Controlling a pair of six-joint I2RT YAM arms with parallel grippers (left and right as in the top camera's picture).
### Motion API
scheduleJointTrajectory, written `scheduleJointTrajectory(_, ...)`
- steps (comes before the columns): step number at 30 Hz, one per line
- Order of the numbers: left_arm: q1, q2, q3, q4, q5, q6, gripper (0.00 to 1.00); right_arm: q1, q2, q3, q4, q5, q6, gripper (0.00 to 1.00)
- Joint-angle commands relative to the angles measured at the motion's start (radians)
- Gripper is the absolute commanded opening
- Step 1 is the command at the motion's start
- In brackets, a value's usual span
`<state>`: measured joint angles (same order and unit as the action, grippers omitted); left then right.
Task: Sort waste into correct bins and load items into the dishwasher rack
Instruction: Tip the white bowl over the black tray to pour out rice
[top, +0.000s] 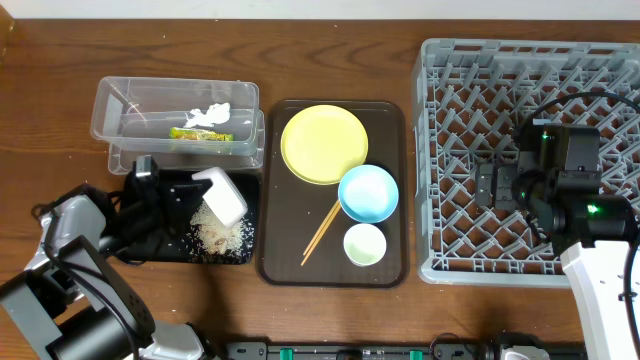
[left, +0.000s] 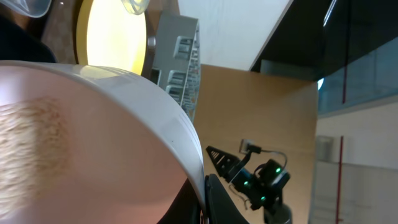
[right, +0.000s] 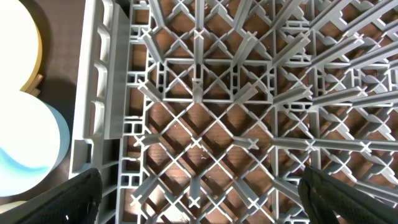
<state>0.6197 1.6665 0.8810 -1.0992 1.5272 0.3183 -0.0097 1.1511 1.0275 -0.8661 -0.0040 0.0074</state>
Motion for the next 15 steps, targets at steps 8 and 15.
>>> scheduleJointTrajectory(8,0.067,0.002,-0.002,-0.049,0.046,-0.175,0.06,0.003,-0.002,0.021,-0.002,0.0,0.002,0.99)
scheduleJointTrajectory(15,0.093,0.002,-0.002,0.078,0.039,-0.046,0.06,0.003,-0.002,0.021,-0.002,0.0,0.002,0.99)
